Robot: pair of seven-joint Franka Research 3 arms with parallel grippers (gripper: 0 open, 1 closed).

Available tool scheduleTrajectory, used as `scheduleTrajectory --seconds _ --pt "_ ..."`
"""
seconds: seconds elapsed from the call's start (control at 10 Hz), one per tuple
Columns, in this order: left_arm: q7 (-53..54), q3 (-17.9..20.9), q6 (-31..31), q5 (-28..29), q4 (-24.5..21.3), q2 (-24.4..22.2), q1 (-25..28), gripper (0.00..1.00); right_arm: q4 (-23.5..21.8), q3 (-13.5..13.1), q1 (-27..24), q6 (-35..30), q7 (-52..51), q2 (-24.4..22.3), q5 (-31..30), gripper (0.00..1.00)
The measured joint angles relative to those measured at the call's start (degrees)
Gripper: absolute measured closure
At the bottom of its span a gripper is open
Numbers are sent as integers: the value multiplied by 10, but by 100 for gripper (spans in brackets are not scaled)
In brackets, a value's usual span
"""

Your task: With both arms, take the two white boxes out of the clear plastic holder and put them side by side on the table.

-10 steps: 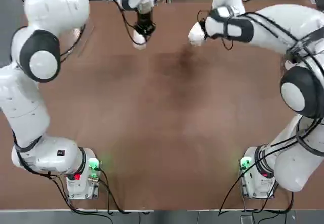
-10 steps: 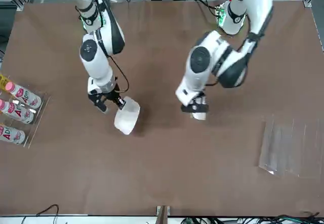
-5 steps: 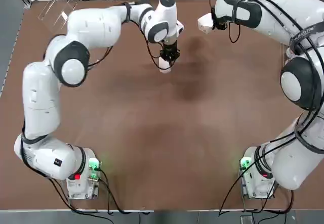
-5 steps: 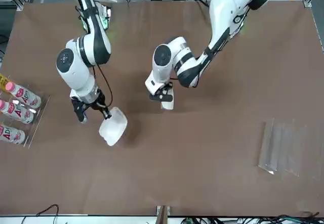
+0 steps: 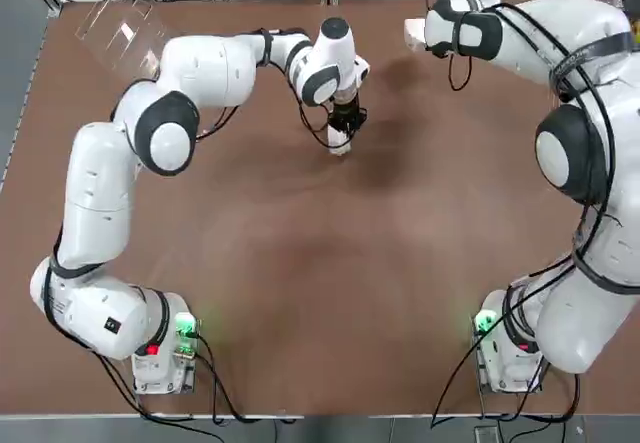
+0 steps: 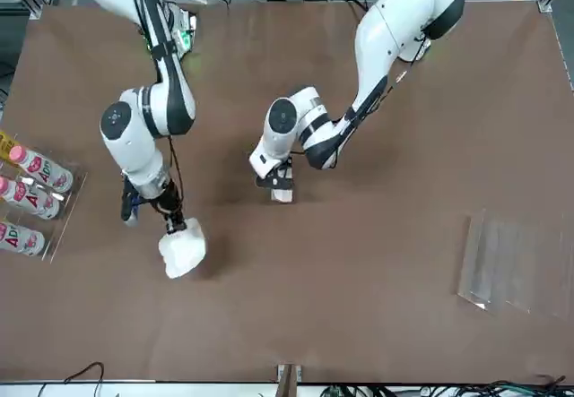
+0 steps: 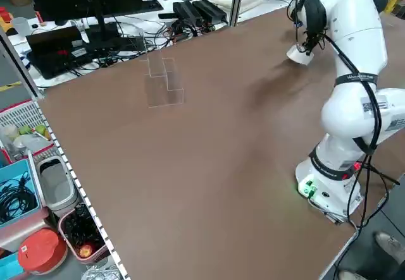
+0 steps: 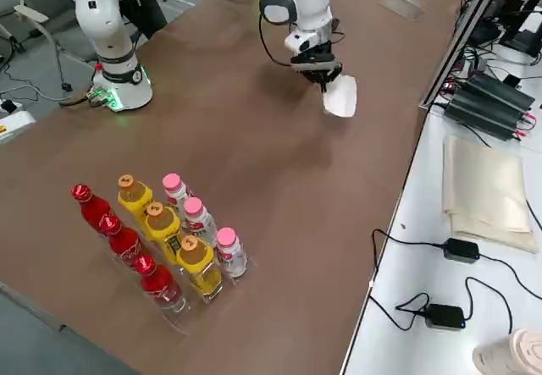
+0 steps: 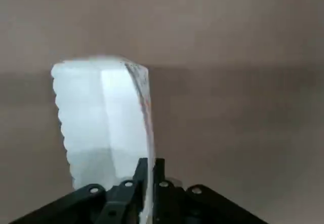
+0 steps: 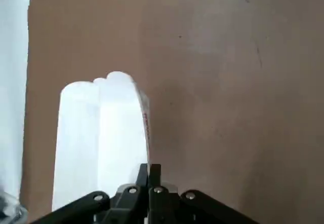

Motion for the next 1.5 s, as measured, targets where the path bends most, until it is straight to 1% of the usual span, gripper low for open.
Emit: scheduleTrajectory --seconds 0.1,0.2,0.3,0.4,0.5,0.6,0.9,1.0,1.1,1.2,1.3,1.5 --pt "-1 2 0 0 4 0 -1 70 0 1 0 31 65 17 0 98" --pt "-2 2 0 0 11 -1 0 54 1 2 1 54 122 32 0 98" --pt "-4 2 -1 -4 19 -6 4 41 2 4 3 70 162 44 0 98" --pt "-5 1 -7 -20 26 -20 16 26 3 7 8 79 191 56 0 98" --pt "-5 2 -26 -37 30 -44 36 12 4 9 20 86 213 68 0 98" --pt "-5 3 -65 -42 32 -75 66 0 4 10 37 92 234 81 0 98" --pt "39 4 -202 -42 34 -162 172 0 6 11 85 105 282 123 0 98" --pt "81 4 -242 -41 34 -193 204 0 12 11 88 110 291 133 0 98" --pt "147 3 -282 -41 34 -224 237 0 20 10 88 110 301 141 0 98" --pt "199 3 -308 -41 32 -249 263 0 26 9 88 110 313 147 0 98" --pt "228 3 -323 -41 30 -269 285 0 31 9 88 110 322 151 0 98" --pt "239 4 -339 -41 21 -293 305 0 38 10 89 110 334 156 0 98"
